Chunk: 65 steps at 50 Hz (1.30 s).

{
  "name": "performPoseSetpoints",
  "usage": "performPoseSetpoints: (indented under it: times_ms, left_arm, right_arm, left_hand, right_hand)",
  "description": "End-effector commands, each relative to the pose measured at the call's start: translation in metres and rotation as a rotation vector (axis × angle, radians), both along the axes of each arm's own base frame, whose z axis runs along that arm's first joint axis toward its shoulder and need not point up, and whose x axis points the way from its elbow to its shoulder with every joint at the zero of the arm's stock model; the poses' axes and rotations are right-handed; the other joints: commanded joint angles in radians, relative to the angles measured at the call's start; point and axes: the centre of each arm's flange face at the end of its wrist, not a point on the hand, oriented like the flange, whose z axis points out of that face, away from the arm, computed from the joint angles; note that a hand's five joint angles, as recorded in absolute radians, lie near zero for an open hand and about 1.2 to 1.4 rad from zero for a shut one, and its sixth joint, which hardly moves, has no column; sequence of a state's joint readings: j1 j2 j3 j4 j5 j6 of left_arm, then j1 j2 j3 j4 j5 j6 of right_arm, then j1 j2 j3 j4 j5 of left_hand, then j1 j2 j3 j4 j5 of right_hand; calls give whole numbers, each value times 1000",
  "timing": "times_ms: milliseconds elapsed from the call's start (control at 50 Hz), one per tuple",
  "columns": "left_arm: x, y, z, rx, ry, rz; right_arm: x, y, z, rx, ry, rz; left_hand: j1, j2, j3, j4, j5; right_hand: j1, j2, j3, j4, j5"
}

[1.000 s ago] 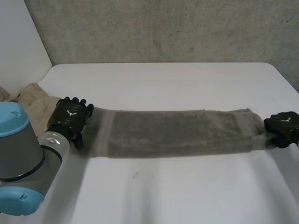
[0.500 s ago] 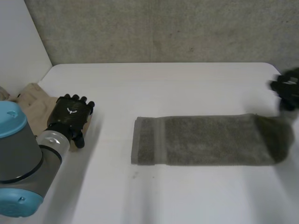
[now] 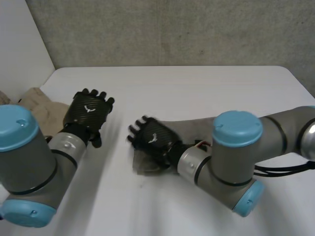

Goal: Fold the laundry.

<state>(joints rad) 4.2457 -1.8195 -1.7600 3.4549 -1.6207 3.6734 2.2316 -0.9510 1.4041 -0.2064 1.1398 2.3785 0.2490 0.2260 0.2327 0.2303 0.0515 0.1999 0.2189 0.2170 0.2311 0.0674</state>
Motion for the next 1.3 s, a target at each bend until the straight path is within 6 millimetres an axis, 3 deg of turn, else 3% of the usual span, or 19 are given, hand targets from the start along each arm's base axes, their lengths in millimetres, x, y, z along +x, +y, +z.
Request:
performPoseSetpoints:
  times_ms: [20,220,260,360,380,500,560,580,640,740,800,840,860,880,920,1000,1100,1140,1300]
  left_arm:
    - [-38,6,-2,-15,19,-103]
    - [-78,22,-19,17,33,-209]
    - [-79,24,-20,19,34,-212]
    - [-75,25,-19,25,29,-204]
    - [-74,25,-18,22,31,-201]
    - [-64,26,-3,0,47,-183]
    - [-54,19,4,-15,54,-150]
    - [-52,17,5,-18,55,-139]
    - [-44,11,9,-25,62,-111]
    - [-27,1,22,-46,101,3]
    - [-20,-4,25,-52,122,60]
    - [-18,-5,27,-51,143,86]
    - [-18,-6,28,-51,148,88]
    - [-19,-5,28,-49,156,85]
    - [-22,-4,29,-43,173,75]
    - [-29,-1,23,-16,194,42]
    - [-55,7,11,27,214,-58]
    - [-66,10,5,53,225,-93]
    - [-90,17,-38,263,232,-136]
  right_arm:
    - [-76,-58,34,171,-121,-362]
    - [-155,-66,-4,382,-47,-608]
    - [-166,-68,-10,378,-16,-633]
    - [-182,-79,-21,335,52,-671]
    - [-182,-81,-20,321,50,-671]
    - [-172,-99,4,176,12,-667]
    - [-132,-86,28,97,-20,-561]
    - [-108,-74,37,74,-35,-490]
    - [-80,-57,44,59,-47,-399]
    - [-18,3,36,61,-36,-155]
    - [0,31,22,84,-16,-66]
    - [2,34,9,104,12,-62]
    - [2,32,6,113,17,-74]
    - [3,28,4,120,17,-92]
    - [1,27,3,133,13,-106]
    - [-10,10,15,217,-71,-206]
    - [-65,-60,43,378,-304,-467]
    - [-74,-72,46,412,-345,-505]
    - [-75,-77,9,588,-241,-533]
  left_hand:
    - [-47,-24,-31,-28,-24]
    - [-44,-21,-28,-26,-21]
    - [-44,-21,-28,-26,-21]
    - [-47,-24,-31,-28,-24]
    - [-47,-24,-31,-28,-24]
    - [-47,-24,-31,-28,-24]
    - [-47,-24,-31,-28,-24]
    - [-50,-27,-34,-31,-27]
    - [-50,-27,-34,-31,-27]
    - [-53,-30,-37,-34,-30]
    - [-53,-30,-37,-34,-30]
    - [-53,-30,-37,-34,-30]
    - [-53,-30,-37,-34,-30]
    - [-53,-30,-37,-34,-30]
    - [-53,-30,-37,-34,-30]
    - [-53,-30,-37,-34,-30]
    - [-38,-15,-22,-20,-15]
    - [-30,-7,-13,-11,-7]
    - [-30,-7,-13,-11,-7]
  right_hand:
    - [-25,-44,-42,-57,-67]
    - [11,-8,-6,-21,-31]
    - [184,165,166,152,142]
    - [1193,1174,1176,1162,1151]
    - [1196,1177,1179,1165,1154]
    - [1196,1177,1179,1165,1154]
    - [1196,1177,1179,1165,1154]
    - [1196,1177,1179,1165,1154]
    - [1196,1177,1179,1165,1154]
    - [1196,1177,1179,1165,1154]
    - [1196,1177,1179,1165,1154]
    - [1142,1123,1125,1111,1100]
    - [918,899,901,887,876]
    - [334,315,317,303,292]
    - [-25,-44,-42,-57,-67]
    - [-25,-44,-42,-57,-67]
    - [-25,-44,-42,-57,-67]
    - [-25,-44,-42,-57,-67]
    - [-25,-44,-42,-57,-67]
